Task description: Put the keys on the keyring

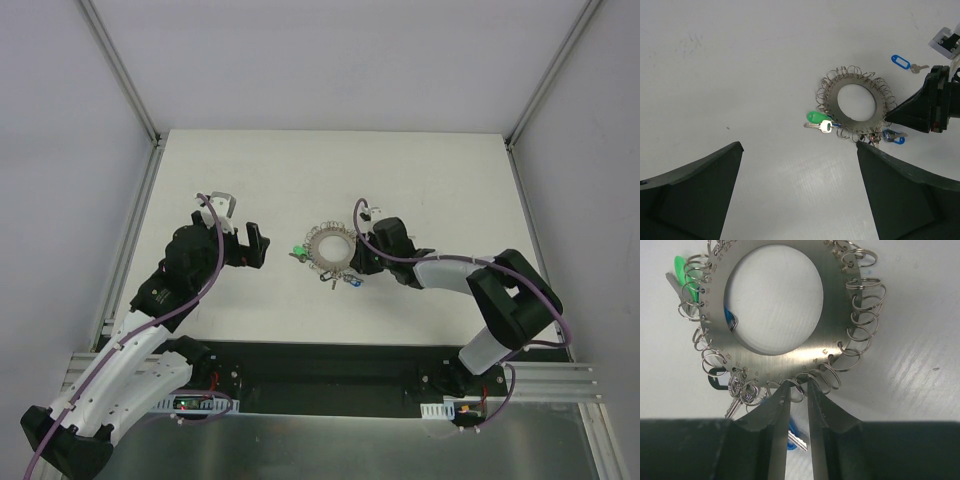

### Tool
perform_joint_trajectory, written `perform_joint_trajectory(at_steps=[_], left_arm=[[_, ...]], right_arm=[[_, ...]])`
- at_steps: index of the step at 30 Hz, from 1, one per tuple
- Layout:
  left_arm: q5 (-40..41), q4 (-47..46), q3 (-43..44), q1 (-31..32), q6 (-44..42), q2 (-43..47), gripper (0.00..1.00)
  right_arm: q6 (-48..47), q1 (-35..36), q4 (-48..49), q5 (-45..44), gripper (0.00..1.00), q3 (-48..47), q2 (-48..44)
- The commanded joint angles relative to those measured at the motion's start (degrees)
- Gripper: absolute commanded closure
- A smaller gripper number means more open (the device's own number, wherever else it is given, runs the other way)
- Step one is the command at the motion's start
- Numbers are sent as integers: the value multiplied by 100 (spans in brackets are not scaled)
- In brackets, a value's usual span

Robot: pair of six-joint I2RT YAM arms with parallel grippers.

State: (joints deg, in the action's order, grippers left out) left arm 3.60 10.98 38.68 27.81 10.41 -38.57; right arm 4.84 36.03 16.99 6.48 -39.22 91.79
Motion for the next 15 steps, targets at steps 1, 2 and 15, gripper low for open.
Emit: perform_joint_trajectory(at_steps=[1,2,15], left_arm=[[18,-167,-9,58,-110,7,1],[18,-175,-18,58,-110,7,1],[-113,-167,0,49,-119,-10,1]], right_arm=[[-124,-61,225,274,77,116,50],[-141,-70,252,310,77,134,41],[-640,-61,164,811,99,152,-512]])
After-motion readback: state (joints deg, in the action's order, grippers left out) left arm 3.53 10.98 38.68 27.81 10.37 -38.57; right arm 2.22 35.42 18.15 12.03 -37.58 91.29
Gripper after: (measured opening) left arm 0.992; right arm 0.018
